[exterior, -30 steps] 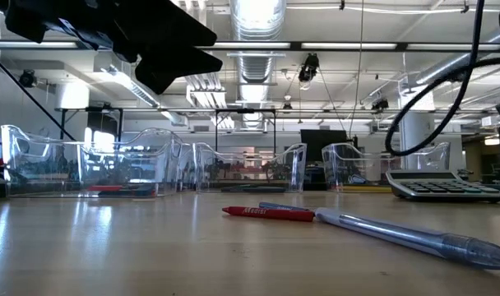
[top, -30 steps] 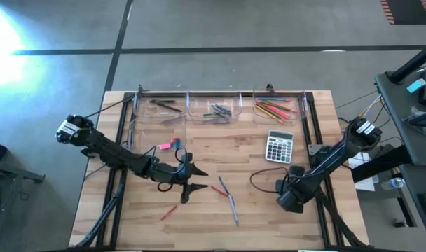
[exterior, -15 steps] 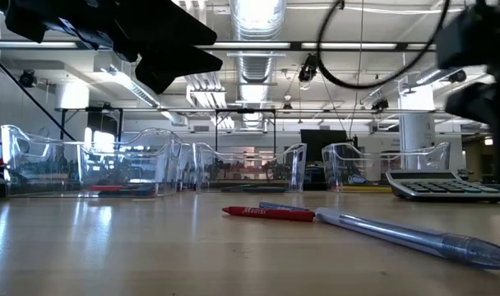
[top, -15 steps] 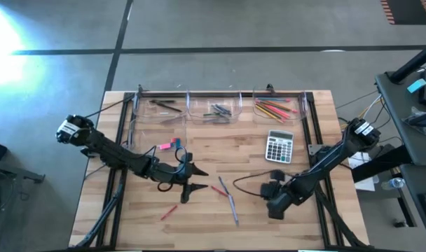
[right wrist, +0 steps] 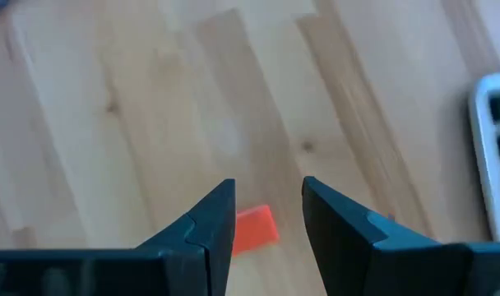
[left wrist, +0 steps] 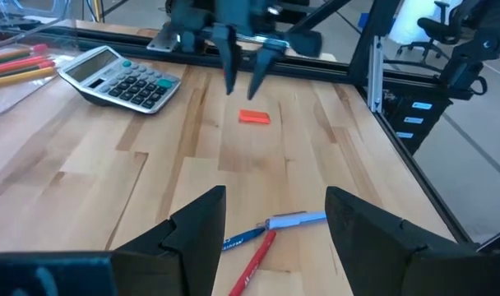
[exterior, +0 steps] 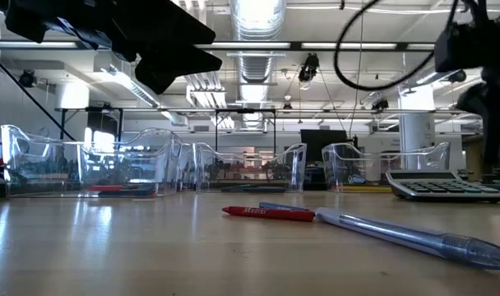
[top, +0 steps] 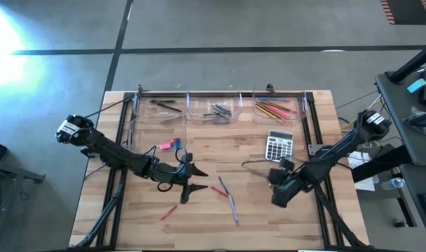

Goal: Sort crayons/erasers/pens/pencils in bins
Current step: Put the orange eraser into the bottom transparent bin

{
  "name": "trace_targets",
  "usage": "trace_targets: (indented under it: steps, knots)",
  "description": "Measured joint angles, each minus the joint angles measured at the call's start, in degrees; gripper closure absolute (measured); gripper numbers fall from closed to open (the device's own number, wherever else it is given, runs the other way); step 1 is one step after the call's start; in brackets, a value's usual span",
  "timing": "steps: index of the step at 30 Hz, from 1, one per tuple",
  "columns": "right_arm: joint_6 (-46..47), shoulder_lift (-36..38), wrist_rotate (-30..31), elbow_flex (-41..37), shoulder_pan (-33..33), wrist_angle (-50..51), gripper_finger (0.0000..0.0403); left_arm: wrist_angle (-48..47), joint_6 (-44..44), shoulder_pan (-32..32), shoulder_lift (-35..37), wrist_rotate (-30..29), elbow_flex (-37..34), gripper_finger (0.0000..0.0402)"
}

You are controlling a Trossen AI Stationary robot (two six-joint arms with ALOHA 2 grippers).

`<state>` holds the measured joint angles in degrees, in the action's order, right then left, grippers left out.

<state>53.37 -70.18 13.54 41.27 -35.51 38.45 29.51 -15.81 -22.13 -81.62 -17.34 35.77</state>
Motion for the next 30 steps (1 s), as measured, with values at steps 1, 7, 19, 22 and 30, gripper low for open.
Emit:
trace_targets:
  steps: [1, 7, 19, 22, 30]
  knots:
    - [2.0, 2.4, 0.0, -2.5, -0.3, -1.6, 0.027, 0.0, 0.0, 0.0, 0.0, 0.1, 0.0, 0.0207]
    - [11.5, 14.7, -0.6, -16.5, -1.0, -16.0, 0.0244, 0.0, -0.1, 0.0, 0.0, 0.2, 0.0, 0.0207]
    - [9.0, 16.7, -2.0, -25.8, -1.3, -28.8, 0.0125, 0.0, -0.2, 0.0, 0.0, 0.2, 0.0, 0.0207]
    - [6.3, 14.7, -1.6, -26.0, -2.4, -29.0, 0.0119, 0.0, -0.3, 0.0, 0.0, 0.2, 0.0, 0.0207]
    - [4.9, 7.9, -1.8, -25.4, -7.4, -31.8, 0.0145, 0.0, -0.3, 0.0, 0.0, 0.2, 0.0, 0.0207]
